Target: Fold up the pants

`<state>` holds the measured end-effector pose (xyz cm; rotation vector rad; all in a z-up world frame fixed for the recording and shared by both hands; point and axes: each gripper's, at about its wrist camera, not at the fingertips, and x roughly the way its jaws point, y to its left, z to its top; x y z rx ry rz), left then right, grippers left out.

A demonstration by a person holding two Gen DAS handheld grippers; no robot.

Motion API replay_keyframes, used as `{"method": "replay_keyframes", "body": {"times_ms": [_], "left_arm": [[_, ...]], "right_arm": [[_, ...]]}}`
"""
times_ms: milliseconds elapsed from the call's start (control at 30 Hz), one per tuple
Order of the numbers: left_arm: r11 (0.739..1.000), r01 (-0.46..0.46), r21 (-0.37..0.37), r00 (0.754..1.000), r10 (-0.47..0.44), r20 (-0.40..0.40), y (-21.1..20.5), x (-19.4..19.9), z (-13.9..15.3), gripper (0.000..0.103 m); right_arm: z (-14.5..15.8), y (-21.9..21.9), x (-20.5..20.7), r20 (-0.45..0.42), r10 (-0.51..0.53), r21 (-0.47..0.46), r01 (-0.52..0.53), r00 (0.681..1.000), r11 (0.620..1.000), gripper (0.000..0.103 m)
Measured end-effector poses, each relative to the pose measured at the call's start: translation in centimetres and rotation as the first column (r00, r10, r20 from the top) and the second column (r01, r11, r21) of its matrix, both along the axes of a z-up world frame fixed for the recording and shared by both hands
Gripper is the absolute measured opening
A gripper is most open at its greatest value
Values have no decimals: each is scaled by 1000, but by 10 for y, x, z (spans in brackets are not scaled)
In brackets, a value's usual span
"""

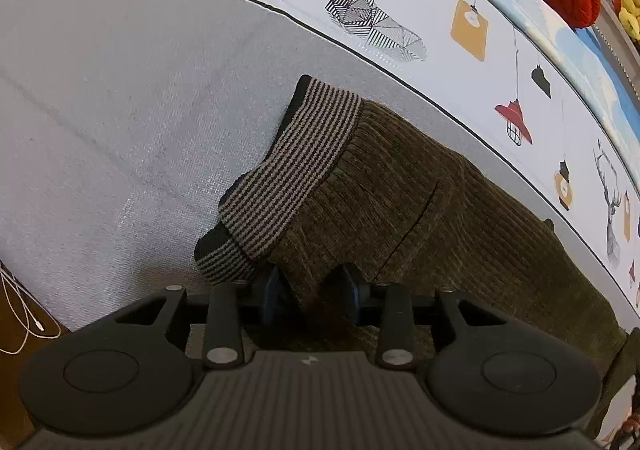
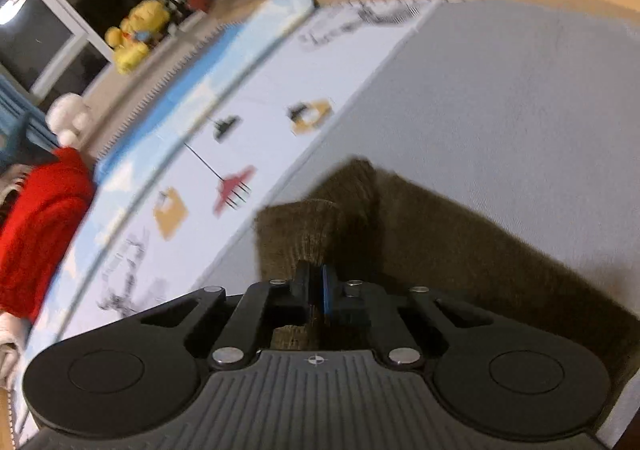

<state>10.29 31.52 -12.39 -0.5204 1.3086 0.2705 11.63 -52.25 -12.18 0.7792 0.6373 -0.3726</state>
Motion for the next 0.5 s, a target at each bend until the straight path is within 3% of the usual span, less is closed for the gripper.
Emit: {"method": "replay_keyframes", "body": {"times_ms": [67, 100, 133, 267, 333, 400, 500], "left_arm": [[1000, -1, -1, 1000, 1, 3, 1, -1, -1, 37], [1000, 0, 4, 1000, 0, 7, 1, -2, 0, 28], [1000, 2, 25, 1000, -2, 13, 2, -4, 2, 10], [1000, 14, 9, 995, -15, 97, 10, -20, 19, 5], [999, 43, -18, 991, -40, 131, 14, -30, 25, 5], [997, 75, -14, 993, -74, 96, 15, -35, 19, 4], [993, 116, 22, 993, -116, 13, 15, -38, 4, 3]], "right_arm": [[16, -3, -14, 21, -46, -24, 46, 999, 999, 3], [22, -6, -25, 37, -85, -22, 86, 996, 996, 3], [29, -11, -39, 56, -129, -22, 130, 990, 991, 3], [37, -28, -85, 34, -229, -42, 230, 973, 972, 2], [30, -33, -98, -41, -242, -53, 240, 969, 969, 2], [14, -40, -104, -163, -226, -54, 220, 960, 974, 2], [-28, -52, -108, -392, -197, 14, 220, 899, 975, 2]]}}
